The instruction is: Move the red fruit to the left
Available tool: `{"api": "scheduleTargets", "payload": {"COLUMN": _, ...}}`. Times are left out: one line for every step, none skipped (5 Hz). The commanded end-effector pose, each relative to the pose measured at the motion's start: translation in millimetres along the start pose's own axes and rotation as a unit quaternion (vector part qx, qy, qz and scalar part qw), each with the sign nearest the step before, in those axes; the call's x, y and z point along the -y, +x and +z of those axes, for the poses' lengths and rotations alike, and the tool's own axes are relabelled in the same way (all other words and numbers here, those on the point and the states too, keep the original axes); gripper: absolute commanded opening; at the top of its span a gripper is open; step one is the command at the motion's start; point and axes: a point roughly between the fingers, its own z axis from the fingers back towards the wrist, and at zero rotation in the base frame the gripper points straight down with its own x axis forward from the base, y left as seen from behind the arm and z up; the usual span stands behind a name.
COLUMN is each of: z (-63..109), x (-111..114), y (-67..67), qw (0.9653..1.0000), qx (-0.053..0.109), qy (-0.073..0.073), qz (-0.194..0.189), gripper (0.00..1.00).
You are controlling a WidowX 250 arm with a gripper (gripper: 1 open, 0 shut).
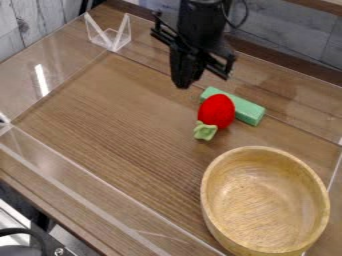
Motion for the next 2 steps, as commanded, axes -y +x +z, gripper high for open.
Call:
{"api": "scheduleTargets", "payload": {"z": 11.7, "x": -0.3, "y": 6.6, "qw": 0.9989, "qx": 0.026, "qy": 0.007, "qz": 0.038, "gripper": 0.00}}
{"api": "scheduleTargets", "payload": {"z": 0.7, "x": 5.3, "y": 2.4, "qw": 0.9994, "qx": 0.021, "qy": 0.005, "qz": 0.028, "gripper": 1.00}}
